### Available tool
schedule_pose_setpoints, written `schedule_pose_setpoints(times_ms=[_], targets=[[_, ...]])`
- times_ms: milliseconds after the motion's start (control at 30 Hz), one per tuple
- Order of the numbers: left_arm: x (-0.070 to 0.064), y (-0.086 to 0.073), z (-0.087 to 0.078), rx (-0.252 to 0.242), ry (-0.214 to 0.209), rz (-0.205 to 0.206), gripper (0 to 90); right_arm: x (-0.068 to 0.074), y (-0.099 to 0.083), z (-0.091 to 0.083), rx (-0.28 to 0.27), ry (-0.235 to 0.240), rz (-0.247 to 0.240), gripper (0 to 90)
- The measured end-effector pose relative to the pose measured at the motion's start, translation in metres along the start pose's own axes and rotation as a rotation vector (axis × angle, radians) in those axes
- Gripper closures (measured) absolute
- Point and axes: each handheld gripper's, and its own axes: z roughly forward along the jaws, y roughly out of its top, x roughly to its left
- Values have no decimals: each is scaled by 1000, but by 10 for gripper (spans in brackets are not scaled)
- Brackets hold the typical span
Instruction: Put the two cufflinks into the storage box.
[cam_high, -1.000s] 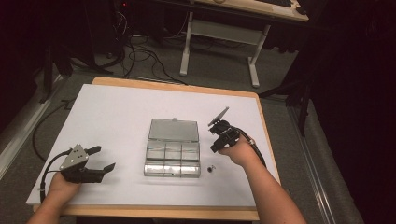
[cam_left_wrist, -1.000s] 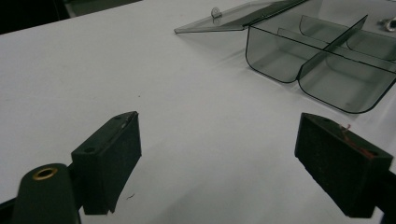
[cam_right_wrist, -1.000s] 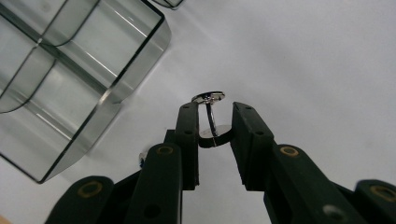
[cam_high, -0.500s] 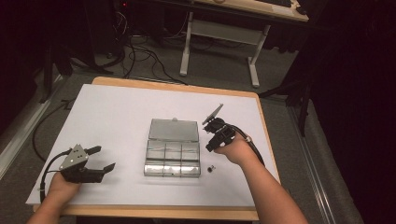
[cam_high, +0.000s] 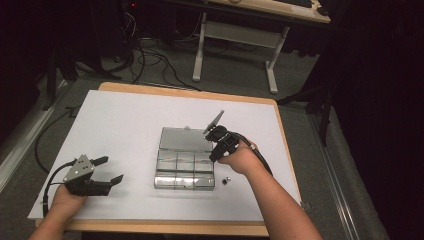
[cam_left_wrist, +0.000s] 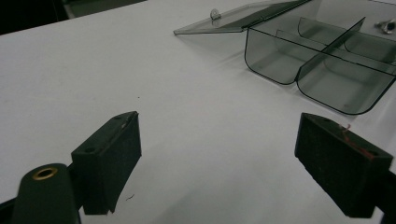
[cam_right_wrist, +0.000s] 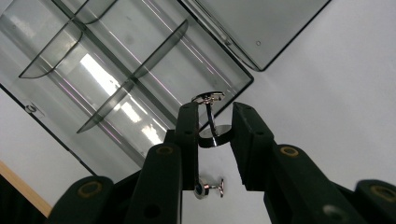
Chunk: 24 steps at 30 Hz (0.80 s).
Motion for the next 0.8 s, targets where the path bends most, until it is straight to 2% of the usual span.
schedule_pose_setpoints(times_ms=[33, 100, 133, 233, 333, 500, 533, 667, 767, 800], targets=[[0, 0, 0, -2, 0, -2, 149, 0, 1, 1, -6, -3, -19, 737], [0, 0, 0, -2, 1, -1, 149, 1, 3, 2, -3, 2, -15, 737], [0, 0, 0, -2, 0, -1, 149, 1, 4, 3, -7, -2, -41, 737], [0, 0, 0, -3, 0, -3, 149, 3, 7, 6, 2, 1, -25, 737], [0, 0, 0, -4, 0, -1, 149, 5, 11, 9, 4, 8, -46, 737], [0, 0, 0, -4, -2, -2, 149, 8, 15, 14, 2, 11, -51, 737], [0, 0, 0, -4, -2, -2, 149, 9, 15, 15, 5, 13, -40, 737], [0, 0, 0, -8, 0, 0, 149, 9, 20, 22, 13, 14, -62, 737], [0, 0, 0, -5, -2, -1, 149, 10, 22, 27, 24, 14, -49, 737], [1, 0, 0, -6, -2, -2, 149, 10, 23, 31, 22, 11, -65, 737]])
